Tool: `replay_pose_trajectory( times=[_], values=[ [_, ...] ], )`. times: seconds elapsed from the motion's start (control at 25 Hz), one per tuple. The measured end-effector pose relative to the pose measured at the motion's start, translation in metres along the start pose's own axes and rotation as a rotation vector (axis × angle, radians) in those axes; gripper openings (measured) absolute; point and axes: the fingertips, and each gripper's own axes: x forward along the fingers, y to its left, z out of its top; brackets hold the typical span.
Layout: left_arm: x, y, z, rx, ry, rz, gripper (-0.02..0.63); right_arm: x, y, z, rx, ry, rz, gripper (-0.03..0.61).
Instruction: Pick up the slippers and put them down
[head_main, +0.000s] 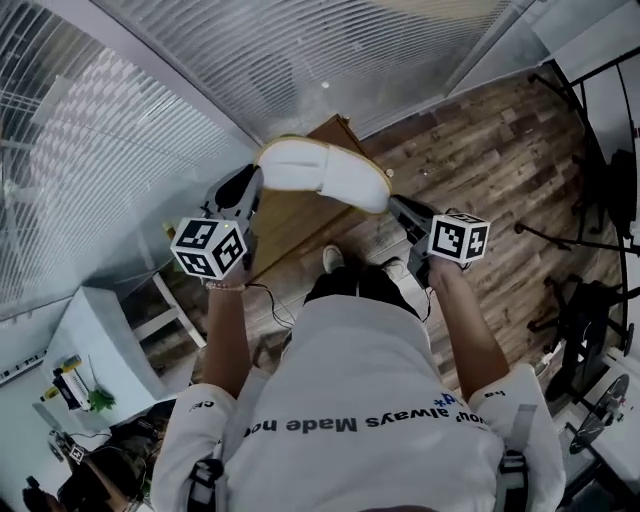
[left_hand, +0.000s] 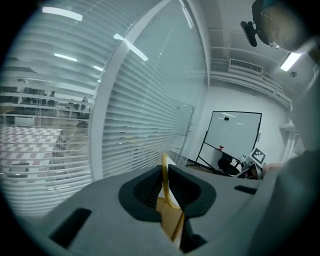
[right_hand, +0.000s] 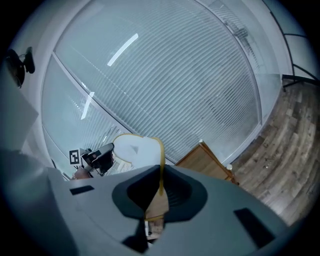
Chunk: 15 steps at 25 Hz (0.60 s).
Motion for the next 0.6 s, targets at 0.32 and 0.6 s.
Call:
replay_pose_trajectory(
  times=[0.32, 0.6],
  values=[
    [0.054, -0.084, 0.011, 0.069, 0.029, -0.176, 0.044, -0.083, -0.042, -0.004, 0.07, -0.135, -0.088, 0.028],
    [0.095, -0.171, 0.009, 0.133, 0.069, -0.282, 0.043, -0.16, -0.082, -0.017, 0.136, -0.227, -0.142, 0.028]
  ],
)
